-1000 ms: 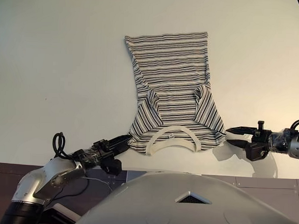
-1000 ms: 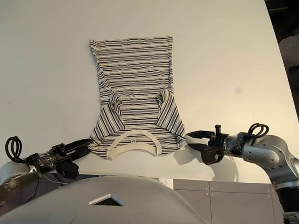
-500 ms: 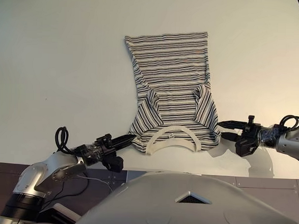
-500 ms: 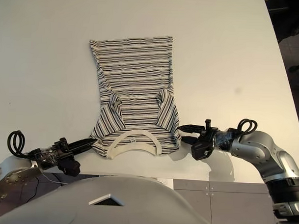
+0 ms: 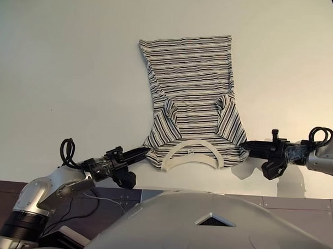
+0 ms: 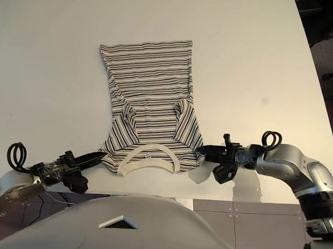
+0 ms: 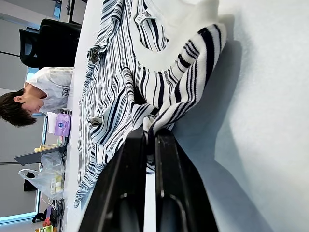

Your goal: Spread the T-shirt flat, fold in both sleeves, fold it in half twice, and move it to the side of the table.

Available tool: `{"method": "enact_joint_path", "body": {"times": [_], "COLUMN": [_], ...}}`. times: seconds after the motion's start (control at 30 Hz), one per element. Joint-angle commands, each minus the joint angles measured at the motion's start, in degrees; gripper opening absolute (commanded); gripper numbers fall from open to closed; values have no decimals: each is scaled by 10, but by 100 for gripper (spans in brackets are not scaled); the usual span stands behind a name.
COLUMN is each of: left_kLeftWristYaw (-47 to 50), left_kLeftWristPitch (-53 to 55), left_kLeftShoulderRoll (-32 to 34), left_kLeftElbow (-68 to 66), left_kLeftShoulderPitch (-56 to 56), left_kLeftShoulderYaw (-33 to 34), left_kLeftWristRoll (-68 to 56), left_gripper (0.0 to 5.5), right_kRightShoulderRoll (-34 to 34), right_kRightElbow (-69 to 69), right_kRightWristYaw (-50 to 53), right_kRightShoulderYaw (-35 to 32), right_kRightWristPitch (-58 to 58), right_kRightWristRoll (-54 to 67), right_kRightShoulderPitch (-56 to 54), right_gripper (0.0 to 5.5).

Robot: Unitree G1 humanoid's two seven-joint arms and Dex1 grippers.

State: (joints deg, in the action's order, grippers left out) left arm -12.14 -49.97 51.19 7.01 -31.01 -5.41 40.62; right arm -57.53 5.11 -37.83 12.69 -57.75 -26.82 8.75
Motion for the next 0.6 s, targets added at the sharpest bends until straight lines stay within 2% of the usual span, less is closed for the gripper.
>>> {"method": "enact_joint_path", "body": {"times": [0.03,0.07,0.23,0.3,0.4,0.5,0.53,0.6], "left_kLeftWristYaw": [-14,-21,-52,-58,-73,-99,-110,-128], "left_kLeftWristPitch": [8,7,-9,-25,-27,-10,5,55], "left_kLeftShoulderRoll": [8,10,39,57,45,28,31,42], "left_kLeftElbow": [-11,-3,56,100,200,284,302,320], "left_kLeftShoulderPitch": [-2,-1,-57,-123,-246,-325,-326,-288], "left_kLeftShoulderYaw": [-6,-8,11,51,120,177,189,191], "left_kLeftWristRoll": [-3,-17,-75,-111,-172,-237,-266,-329], "left_gripper": [10,10,10,10,10,10,10,10], "right_kRightShoulderRoll": [-5,-7,-62,-114,-188,-210,-212,-212], "right_kRightElbow": [-4,-12,-71,-119,-190,-238,-264,-300], "right_kRightWristYaw": [-10,-16,-45,-56,-83,-132,-143,-144], "right_kRightShoulderYaw": [8,10,-5,-34,-119,-213,-229,-221], "right_kRightWristPitch": [32,41,51,56,72,96,133,223], "right_kRightWristRoll": [27,42,121,170,255,322,354,419], "right_kRightShoulderPitch": [0,0,33,95,225,326,333,292], "right_gripper": [29,12,12,12,12,12,12,12]}}
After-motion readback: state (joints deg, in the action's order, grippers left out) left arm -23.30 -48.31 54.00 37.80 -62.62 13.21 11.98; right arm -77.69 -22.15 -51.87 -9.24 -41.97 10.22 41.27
